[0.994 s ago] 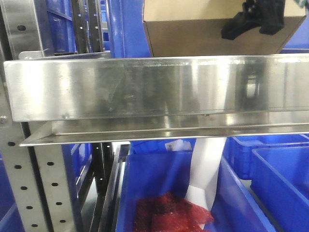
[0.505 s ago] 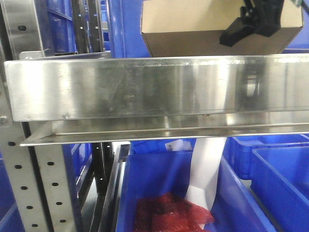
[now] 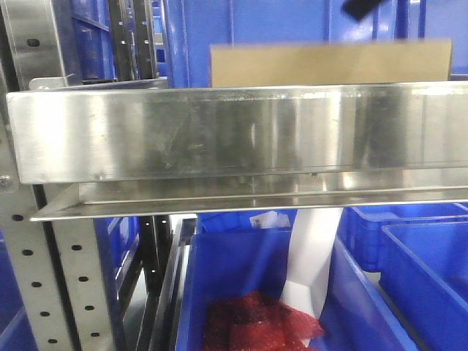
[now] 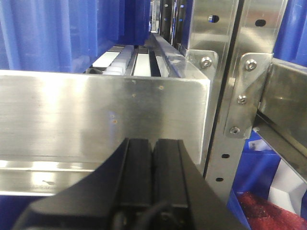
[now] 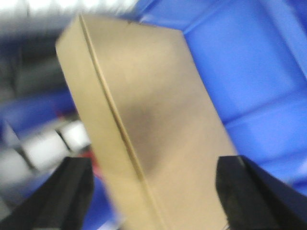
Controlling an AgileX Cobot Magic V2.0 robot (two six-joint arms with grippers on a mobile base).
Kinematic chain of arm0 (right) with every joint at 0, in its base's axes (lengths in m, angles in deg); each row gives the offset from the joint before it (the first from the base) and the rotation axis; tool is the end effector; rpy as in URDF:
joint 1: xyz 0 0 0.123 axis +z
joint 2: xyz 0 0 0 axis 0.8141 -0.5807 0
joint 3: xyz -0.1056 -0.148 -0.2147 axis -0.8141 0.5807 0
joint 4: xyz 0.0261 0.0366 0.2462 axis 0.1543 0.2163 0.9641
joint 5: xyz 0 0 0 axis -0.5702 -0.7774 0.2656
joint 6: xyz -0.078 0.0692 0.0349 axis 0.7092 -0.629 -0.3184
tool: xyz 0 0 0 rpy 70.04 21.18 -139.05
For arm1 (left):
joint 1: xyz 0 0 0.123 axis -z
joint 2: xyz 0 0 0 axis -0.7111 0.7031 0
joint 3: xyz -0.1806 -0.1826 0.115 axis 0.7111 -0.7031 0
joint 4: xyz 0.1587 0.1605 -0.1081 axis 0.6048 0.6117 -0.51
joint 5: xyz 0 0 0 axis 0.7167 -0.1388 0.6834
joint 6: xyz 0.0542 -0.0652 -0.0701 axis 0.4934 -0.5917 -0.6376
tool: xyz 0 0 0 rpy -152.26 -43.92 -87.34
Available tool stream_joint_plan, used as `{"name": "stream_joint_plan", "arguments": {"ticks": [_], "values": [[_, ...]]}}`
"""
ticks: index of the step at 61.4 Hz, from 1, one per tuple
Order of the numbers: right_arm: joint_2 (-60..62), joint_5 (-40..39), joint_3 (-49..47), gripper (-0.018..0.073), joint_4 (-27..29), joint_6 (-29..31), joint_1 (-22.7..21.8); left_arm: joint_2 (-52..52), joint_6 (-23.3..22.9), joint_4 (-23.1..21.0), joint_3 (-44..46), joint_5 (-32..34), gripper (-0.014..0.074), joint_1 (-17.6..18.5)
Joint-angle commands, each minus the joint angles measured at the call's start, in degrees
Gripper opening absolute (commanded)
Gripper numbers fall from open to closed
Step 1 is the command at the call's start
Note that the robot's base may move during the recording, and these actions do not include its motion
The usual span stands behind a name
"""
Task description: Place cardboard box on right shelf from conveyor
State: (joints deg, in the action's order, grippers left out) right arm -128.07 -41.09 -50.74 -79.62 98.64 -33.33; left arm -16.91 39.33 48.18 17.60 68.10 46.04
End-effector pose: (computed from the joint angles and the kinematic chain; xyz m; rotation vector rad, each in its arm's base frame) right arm 0.2636 0.1118 0.3508 -1.1056 1.8151 -0.0957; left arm 0.0779 -0.0019 0.1915 -0.0081 1.6210 -0.0411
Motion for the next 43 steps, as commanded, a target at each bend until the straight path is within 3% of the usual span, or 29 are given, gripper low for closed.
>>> {"name": "stream_joint_plan", "arguments": {"ticks": [1, 22, 33, 43], "values": [[5.6, -6.4, 0.9, 0.0526, 1.1, -10.5, -0.2, -0.9, 0.0, -0.3, -0.5, 5.0, -0.0116, -0.1], [24.9, -16.4, 17.0, 0.0066, 0.8, -38.1, -0.2, -0.9, 0.0, -0.3, -0.5, 5.0, -0.0116, -0.1], [34.1, -17.7, 23.3, 0.0060, 0.0, -47.3, -0.2, -0.9, 0.0, -0.3, -0.5, 5.0, -0.0116, -0.1], [39.3, -17.5, 26.8, 0.0060, -0.5, -48.0, -0.2, -0.9, 0.0, -0.3, -0.5, 5.0, -0.0116, -0.1]]}}
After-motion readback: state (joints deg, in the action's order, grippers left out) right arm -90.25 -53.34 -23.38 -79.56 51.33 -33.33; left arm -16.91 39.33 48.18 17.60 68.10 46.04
